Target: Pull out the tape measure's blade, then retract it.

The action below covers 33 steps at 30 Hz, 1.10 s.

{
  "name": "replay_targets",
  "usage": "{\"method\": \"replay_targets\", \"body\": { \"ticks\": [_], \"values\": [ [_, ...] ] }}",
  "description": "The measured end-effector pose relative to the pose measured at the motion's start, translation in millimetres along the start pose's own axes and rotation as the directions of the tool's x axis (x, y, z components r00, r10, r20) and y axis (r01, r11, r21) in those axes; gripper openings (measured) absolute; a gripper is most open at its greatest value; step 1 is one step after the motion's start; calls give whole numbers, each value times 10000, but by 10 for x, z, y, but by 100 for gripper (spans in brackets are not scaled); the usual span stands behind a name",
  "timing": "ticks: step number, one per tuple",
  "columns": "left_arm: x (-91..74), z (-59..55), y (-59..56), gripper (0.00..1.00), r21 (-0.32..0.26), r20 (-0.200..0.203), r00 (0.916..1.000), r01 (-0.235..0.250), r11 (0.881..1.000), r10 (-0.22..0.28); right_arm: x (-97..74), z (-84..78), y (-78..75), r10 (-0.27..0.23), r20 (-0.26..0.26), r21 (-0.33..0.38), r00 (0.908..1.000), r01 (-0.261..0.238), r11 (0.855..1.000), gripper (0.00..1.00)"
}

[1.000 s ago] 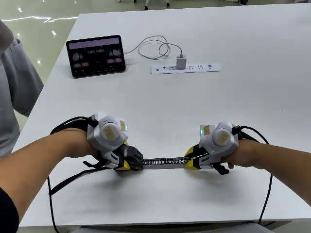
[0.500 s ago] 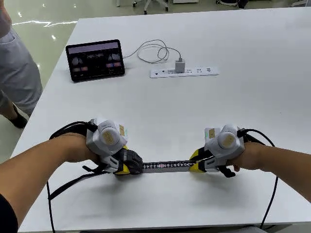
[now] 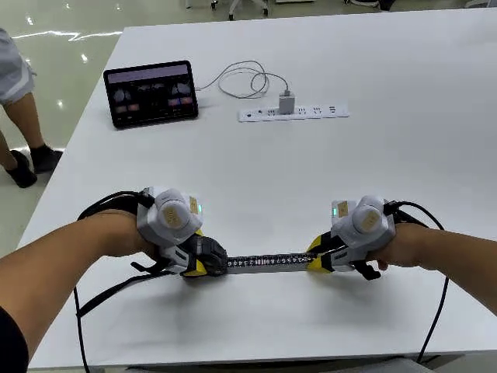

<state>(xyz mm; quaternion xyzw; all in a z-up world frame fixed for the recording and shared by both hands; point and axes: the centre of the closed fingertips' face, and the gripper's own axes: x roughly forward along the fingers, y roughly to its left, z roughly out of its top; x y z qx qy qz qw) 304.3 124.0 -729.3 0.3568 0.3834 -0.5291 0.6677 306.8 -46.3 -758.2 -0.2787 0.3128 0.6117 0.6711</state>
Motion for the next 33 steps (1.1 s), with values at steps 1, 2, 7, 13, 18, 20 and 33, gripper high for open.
{"method": "replay_targets", "body": {
  "ticks": [1,2,7,13,18,20,33],
  "values": [
    [0,0,0,32,-3,2,10000,0,10000,0,-3,-9,-2,1,-11,18,10000,-1,10000,11],
    [0,1,0,32,-3,6,10000,-4,10000,4,-6,-15,-4,-3,-16,16,10000,3,10000,11],
    [-1,1,3,32,-11,15,10000,-11,10000,11,-23,-36,-16,-22,-41,32,10000,22,10000,11],
    [0,2,6,32,-33,27,10000,3,10000,-2,-45,-66,-29,-51,-96,27,9999,52,10000,11],
    [0,0,8,32,-37,29,10000,-7,10000,8,-67,-97,-34,-52,-122,14,9999,52,10000,11],
    [-1,-1,7,32,-38,25,10000,-20,10000,20,-77,-107,-38,-64,-131,21,9999,64,10000,11],
    [-3,0,3,32,-41,27,10000,-46,10000,46,-137,-179,-47,-105,-175,62,9998,106,9999,11]
  ]
}}
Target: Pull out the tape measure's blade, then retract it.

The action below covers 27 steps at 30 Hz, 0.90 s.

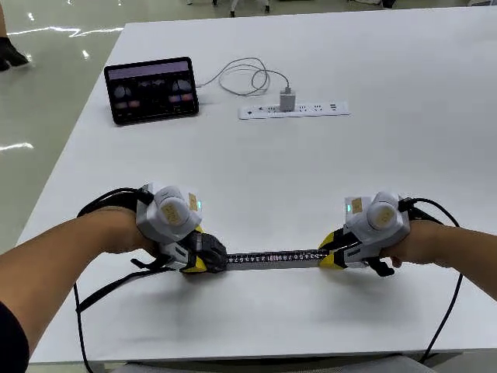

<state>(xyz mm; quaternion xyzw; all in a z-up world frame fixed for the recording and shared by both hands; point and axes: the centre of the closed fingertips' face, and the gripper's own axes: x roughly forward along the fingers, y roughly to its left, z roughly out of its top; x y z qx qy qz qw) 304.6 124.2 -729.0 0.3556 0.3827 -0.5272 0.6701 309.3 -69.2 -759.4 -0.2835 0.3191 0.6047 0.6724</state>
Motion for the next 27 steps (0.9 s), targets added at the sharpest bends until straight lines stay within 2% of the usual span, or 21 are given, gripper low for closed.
{"method": "replay_targets", "body": {
  "ticks": [27],
  "values": [
    [-4,5,5,32,-59,75,10000,21,10000,-20,-105,-115,-33,-38,-32,150,10000,39,9999,11]
  ]
}}
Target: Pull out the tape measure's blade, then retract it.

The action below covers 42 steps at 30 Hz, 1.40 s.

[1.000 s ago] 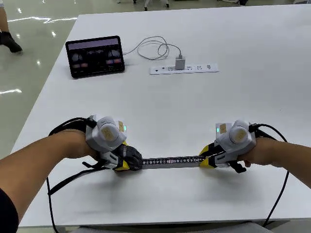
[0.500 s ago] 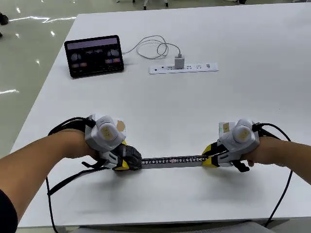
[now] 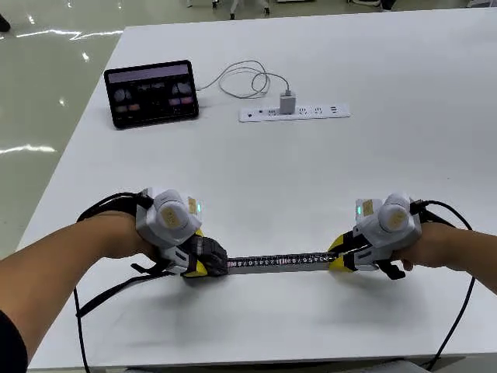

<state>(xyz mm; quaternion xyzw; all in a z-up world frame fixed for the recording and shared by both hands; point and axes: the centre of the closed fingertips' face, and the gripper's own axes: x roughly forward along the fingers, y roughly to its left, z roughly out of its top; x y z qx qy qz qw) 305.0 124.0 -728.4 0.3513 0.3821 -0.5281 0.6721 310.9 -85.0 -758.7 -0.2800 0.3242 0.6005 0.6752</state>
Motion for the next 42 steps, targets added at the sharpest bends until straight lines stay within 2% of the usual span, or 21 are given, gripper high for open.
{"method": "replay_targets", "body": {
  "ticks": [26,42],
  "values": [
    [6,0,1,32,-21,-50,10000,26,10000,-26,-129,-142,-37,-73,-86,147,9999,75,9999,10],
    [4,2,-2,32,-9,-24,10000,10,10000,-10,-211,-165,8,-140,-120,409,9998,145,9991,11]
  ]
}}
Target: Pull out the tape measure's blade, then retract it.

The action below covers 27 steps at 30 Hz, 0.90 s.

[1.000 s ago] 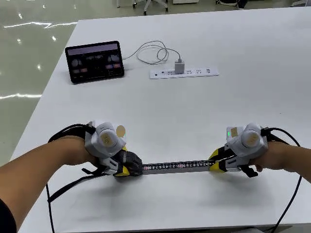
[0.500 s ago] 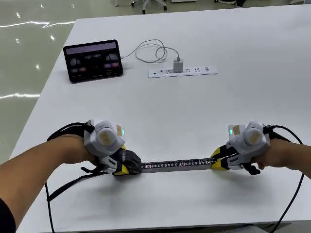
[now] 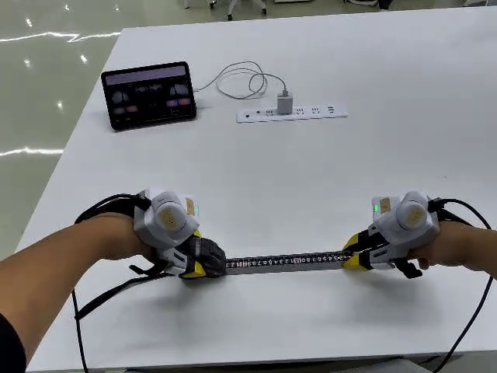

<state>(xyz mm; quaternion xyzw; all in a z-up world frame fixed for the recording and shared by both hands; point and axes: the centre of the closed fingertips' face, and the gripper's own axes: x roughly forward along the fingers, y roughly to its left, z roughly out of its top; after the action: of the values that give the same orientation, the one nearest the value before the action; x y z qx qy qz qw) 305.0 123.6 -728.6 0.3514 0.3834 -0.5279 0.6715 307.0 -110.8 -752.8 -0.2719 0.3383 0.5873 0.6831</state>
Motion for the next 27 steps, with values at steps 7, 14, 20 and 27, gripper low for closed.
{"method": "replay_targets", "body": {
  "ticks": [7,14,20,27],
  "values": [
    [1,0,-1,32,15,-13,10000,-29,10000,29,5,-17,-38,1,-41,79,10000,-1,10000,11],
    [3,1,0,32,13,7,10000,-45,10000,45,14,-35,-55,43,-53,155,10000,-42,9999,11],
    [4,7,-2,32,42,-1,10000,-20,10000,20,19,-44,-60,48,-18,185,10000,-48,9998,11],
    [-4,9,15,33,-104,218,9997,63,9999,-61,28,-49,-70,43,-159,167,9999,-41,9999,12]
  ]
}}
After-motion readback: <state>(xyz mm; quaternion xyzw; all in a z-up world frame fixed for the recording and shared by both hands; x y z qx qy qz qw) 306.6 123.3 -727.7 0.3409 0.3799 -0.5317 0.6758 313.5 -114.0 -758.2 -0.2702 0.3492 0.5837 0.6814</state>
